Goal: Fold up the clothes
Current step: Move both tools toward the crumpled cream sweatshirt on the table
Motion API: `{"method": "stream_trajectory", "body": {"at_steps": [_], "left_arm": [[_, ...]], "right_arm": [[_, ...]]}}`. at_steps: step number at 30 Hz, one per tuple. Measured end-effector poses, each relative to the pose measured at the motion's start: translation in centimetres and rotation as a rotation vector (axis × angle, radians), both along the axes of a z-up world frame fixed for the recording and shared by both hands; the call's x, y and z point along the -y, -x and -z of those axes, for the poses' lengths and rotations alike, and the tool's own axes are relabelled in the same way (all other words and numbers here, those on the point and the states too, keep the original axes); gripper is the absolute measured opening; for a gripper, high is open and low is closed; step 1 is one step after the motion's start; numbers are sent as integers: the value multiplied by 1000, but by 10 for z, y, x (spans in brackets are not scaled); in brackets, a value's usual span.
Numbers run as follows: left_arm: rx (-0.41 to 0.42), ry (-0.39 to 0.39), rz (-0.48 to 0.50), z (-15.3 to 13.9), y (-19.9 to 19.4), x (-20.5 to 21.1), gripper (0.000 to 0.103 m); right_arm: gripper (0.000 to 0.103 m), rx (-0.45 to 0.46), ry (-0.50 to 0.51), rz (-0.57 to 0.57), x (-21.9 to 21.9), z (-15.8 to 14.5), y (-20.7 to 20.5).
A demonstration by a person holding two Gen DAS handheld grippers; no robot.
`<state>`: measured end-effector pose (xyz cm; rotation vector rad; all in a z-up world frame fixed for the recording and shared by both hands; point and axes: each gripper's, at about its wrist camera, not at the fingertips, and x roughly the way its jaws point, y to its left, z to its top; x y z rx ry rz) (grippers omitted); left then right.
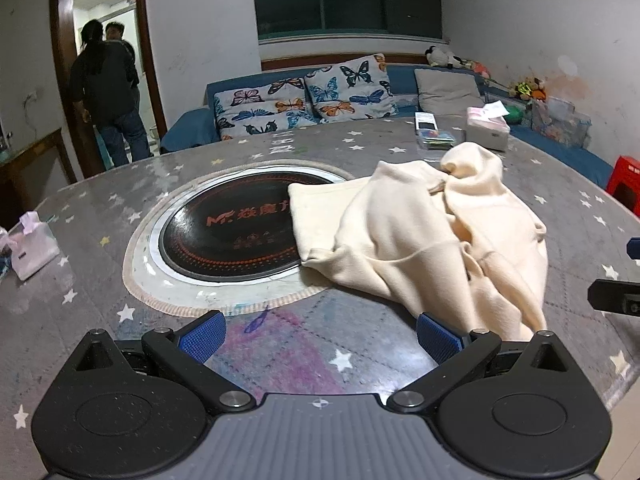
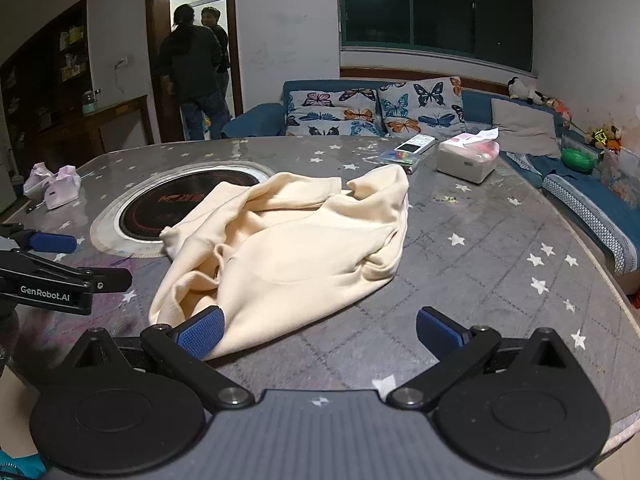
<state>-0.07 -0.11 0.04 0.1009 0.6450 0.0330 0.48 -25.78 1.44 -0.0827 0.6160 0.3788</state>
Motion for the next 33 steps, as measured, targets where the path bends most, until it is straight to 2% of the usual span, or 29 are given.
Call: {"method": "stream_trajectory", "body": {"at_steps": [16, 33], "left_arm": [[6, -75, 32, -8, 16, 22, 103], [19, -112, 63, -11, 23, 31, 103]], "right_arm": [[103, -24, 4, -59, -7, 0, 16], [103, -40, 1, -97, -11, -2, 20]]}}
